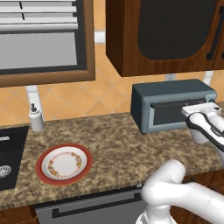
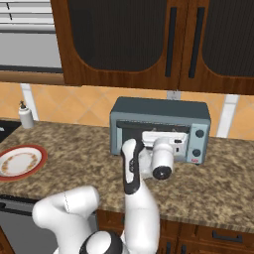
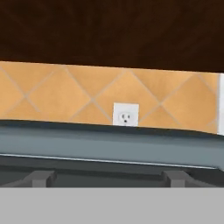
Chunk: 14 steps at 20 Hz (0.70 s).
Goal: Pick up the kebab skewer and baguette bread, and place them inside the toaster oven. Close the toaster oven door and start by setting the timer.
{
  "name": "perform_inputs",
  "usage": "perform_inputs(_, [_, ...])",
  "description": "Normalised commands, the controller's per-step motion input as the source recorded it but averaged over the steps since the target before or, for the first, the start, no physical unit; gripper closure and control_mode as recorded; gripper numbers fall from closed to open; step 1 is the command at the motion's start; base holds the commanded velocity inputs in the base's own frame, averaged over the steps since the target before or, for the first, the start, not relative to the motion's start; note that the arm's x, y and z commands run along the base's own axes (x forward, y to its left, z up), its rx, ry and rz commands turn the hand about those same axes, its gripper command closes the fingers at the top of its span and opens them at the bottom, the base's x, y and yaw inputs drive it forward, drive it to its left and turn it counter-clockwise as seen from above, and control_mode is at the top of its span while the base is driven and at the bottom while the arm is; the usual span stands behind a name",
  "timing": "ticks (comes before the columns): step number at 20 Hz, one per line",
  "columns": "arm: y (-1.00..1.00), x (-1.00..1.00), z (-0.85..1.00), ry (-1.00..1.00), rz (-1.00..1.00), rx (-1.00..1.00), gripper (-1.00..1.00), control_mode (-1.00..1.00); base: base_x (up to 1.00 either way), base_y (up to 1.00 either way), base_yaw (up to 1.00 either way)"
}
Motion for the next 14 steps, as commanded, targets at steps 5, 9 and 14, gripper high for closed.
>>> perform_inputs(5, [-0.23,-0.23,0.27,0.10,-0.03,0.00,-1.00,-1.00,0.00,0.00,0.00])
perform_inputs(9, [-0.44,-0.35,0.17,0.09,-0.01,0.00,-1.00,-1.00,0.00,0.00,0.00])
perform_inputs(14, [-0.76,-0.71,0.03,0.13,-0.03,0.00,-1.00,-1.00,0.00,0.00,0.00])
